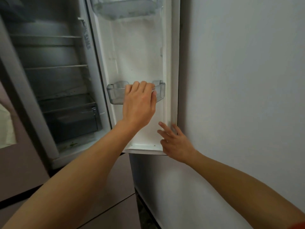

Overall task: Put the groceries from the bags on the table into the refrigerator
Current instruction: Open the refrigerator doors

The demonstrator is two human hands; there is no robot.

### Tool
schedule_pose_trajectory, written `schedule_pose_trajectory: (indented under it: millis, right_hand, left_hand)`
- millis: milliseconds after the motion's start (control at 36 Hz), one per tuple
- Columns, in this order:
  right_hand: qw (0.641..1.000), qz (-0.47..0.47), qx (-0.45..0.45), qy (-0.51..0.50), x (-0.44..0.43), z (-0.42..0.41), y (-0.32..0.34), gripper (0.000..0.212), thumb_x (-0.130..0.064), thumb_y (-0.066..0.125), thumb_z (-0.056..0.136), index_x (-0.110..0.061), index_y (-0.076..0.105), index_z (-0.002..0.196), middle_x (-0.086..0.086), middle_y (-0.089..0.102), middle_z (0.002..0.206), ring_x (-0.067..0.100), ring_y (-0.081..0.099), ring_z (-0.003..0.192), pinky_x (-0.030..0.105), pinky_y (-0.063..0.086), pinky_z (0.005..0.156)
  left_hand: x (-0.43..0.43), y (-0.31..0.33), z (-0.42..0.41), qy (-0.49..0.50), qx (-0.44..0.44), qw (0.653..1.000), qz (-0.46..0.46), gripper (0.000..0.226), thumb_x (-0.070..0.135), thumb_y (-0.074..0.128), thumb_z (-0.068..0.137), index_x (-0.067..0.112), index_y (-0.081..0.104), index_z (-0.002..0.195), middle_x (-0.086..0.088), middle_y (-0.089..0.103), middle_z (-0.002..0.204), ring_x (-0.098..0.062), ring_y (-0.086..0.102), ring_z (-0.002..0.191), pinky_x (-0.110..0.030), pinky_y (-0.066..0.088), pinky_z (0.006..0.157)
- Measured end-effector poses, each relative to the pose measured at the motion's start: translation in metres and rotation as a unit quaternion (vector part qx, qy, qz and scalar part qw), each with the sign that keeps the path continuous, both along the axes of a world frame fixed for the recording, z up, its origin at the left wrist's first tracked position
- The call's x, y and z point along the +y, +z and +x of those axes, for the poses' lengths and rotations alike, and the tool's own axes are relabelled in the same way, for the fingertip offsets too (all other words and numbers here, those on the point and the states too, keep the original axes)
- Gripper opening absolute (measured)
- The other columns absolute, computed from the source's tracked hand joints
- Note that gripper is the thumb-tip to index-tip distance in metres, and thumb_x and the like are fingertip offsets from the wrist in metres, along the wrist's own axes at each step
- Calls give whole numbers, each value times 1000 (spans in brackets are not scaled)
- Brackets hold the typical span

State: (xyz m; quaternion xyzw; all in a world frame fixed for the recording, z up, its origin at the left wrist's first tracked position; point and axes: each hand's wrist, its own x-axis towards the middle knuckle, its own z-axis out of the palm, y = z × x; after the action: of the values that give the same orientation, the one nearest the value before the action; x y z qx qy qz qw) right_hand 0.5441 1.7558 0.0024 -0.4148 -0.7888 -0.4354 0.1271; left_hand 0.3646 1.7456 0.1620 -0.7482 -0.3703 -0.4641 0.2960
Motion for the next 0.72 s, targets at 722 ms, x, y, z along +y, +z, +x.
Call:
schedule_pose_trajectory:
  millis: [722]
  right_hand:
    - [955,-155,207,145,-23,-248,-14,31,-37,52,92,-20,63,116,1,62,118,19,58,108,38,44,91]
  left_hand:
    - [-79,-189,-299,97,-495,734,-454,15,17,52,97,11,62,88,-13,69,89,-31,65,87,-40,52,77]
